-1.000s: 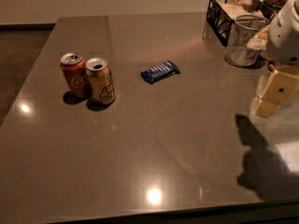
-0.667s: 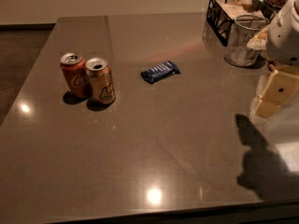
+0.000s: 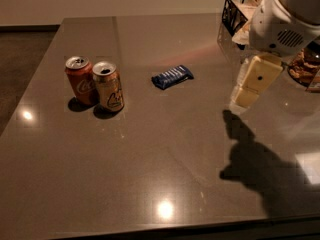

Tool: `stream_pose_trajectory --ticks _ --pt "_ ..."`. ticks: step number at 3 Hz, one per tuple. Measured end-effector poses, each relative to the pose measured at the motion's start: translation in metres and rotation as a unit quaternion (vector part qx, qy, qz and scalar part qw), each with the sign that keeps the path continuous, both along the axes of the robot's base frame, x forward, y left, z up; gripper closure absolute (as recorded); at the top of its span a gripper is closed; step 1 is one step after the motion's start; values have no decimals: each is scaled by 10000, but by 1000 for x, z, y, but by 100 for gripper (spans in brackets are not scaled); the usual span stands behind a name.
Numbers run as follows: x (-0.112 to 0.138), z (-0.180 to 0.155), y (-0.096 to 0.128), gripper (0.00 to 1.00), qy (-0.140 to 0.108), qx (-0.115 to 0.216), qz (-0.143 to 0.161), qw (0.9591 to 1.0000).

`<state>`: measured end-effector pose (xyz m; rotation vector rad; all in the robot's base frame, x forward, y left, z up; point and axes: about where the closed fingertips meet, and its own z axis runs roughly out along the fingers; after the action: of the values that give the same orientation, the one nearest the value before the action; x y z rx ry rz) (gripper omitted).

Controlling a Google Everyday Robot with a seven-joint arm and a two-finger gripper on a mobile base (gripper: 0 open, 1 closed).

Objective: Move orange can near rxbar blueberry

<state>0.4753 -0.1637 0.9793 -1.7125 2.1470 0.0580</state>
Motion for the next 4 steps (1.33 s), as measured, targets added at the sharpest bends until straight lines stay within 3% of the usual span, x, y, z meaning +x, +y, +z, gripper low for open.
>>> stream_pose_trajectory --ticks 1,3,4 --pt "22 -10 50 0 68 705 61 9975" --pt "47 -44 156 0 190 1742 245 9842" --pt "58 -54 199 0 185 2096 281 9772"
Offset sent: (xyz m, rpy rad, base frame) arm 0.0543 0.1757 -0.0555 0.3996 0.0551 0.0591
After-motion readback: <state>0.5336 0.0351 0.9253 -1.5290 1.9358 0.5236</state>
